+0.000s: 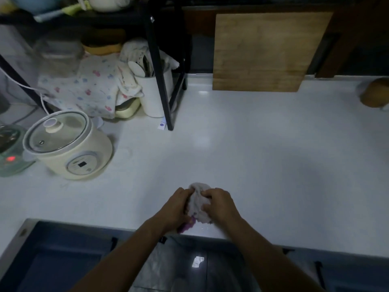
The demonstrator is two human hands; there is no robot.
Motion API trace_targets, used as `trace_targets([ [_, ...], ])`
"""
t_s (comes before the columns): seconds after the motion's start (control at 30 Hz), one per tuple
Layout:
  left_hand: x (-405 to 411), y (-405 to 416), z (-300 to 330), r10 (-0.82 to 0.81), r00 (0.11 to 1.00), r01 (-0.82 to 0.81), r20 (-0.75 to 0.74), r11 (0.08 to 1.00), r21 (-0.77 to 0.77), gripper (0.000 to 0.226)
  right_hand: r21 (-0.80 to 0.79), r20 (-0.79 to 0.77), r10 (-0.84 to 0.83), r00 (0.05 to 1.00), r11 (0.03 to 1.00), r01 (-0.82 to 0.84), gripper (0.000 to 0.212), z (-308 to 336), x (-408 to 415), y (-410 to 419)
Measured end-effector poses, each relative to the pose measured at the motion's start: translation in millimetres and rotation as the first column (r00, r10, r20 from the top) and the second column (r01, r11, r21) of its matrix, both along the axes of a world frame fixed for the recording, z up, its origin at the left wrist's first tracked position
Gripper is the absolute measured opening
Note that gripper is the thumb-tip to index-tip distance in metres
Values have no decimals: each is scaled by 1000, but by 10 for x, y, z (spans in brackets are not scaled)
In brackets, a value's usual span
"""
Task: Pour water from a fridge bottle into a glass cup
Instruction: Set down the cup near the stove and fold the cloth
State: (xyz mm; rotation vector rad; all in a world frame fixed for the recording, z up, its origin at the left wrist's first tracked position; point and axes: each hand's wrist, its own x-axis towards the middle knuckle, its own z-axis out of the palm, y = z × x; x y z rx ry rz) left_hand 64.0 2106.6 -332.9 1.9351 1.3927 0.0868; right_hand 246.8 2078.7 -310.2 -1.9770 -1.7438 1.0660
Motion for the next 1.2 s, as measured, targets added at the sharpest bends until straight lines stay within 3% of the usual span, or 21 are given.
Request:
trace_targets([
  [0.13, 347, 112, 6, -66, 998, 66, 16, 998, 19, 79, 36, 41, -57, 998, 998, 56, 50, 2, 289, -41],
  [0.3, 757, 485, -10, -86, 993, 86, 82, 996, 2, 59, 97, 50, -187, 981, 979, 182, 33, -68, 492, 234],
  [0.5, 1096, 1198, -71, -116, 986, 113, 116, 993, 27, 58, 176, -7, -361, 933, 918, 356, 22, -145, 623, 871],
  [0.67, 1125, 2022, 18, -201, 977, 194, 67, 976, 94, 59, 165, -45, -286, 957, 943, 289, 47, -77, 708, 1595],
  [0.83, 795, 2590, 31, -238, 971, 235, 13, 967, 99, 67, 149, -8, -191, 982, 971, 190, 43, -181, 634, 2167],
  [1.03, 387, 2748, 31, -217, 976, 215, 2, 968, 129, 77, 141, 28, -177, 984, 975, 171, 54, -248, 264, 2468],
  [1.2, -34, 2484, -102, -172, 985, 173, -19, 977, 126, 78, 59, 23, -122, 992, 991, 121, 62, -168, -113, 2254],
])
